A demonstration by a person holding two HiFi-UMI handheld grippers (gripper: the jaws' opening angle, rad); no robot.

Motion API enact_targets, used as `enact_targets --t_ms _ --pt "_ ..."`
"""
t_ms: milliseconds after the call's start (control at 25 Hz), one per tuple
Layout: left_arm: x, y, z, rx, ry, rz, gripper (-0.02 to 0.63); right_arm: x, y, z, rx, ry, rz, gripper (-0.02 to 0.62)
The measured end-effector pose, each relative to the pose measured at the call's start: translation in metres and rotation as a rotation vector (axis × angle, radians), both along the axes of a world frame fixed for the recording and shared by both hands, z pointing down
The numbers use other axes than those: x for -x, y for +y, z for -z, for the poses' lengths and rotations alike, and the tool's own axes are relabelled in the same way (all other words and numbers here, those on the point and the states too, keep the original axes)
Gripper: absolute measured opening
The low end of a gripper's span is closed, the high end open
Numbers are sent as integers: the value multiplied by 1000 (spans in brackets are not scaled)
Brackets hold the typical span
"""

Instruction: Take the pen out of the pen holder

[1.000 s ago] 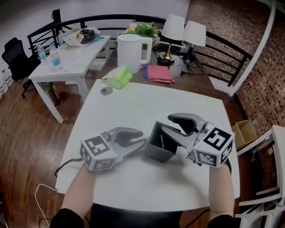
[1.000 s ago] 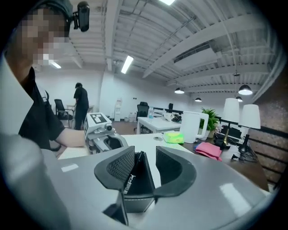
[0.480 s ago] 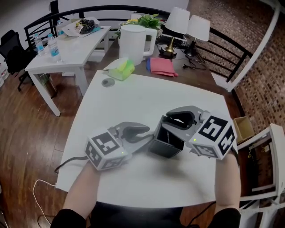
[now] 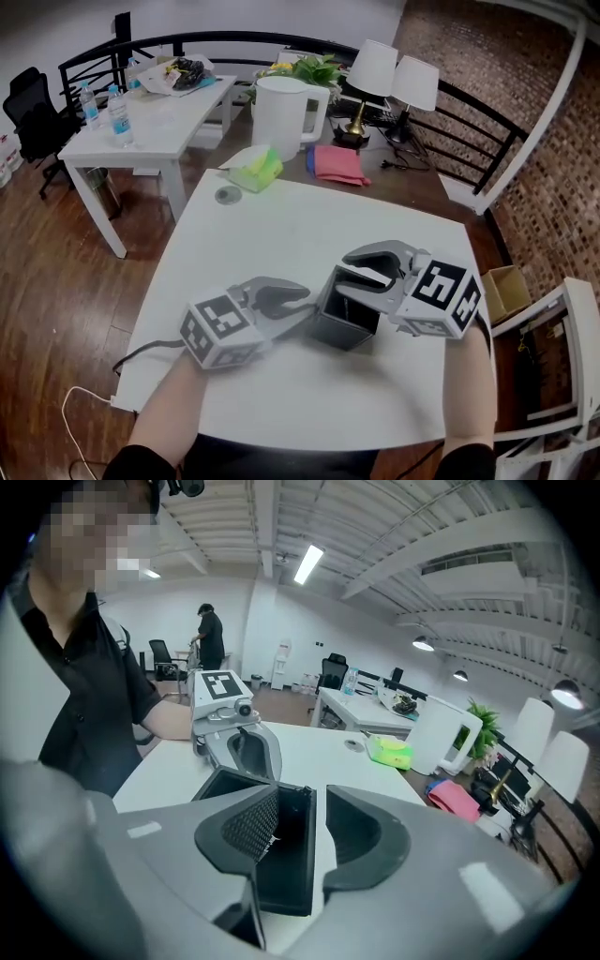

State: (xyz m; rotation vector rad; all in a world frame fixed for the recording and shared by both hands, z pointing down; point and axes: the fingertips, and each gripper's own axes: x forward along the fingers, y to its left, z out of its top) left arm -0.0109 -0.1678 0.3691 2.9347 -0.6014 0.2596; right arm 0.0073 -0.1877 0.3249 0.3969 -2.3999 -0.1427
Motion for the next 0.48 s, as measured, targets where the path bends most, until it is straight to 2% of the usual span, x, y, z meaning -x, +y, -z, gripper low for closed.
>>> enact_targets --t_ms 80,160,240,480 --pt "-1 0 0 1 -3 -4 95 1 4 -1 -12 1 30 150" --pt "0 0 -4 17 -2 -3 95 2 8 -8 -32 33 81 182" --pt "1 1 -9 39 0 1 95 3 9 -13 -54 53 116 186" --pt "0 1 -8 44 -2 -2 94 5 10 -8 -114 52 134 189"
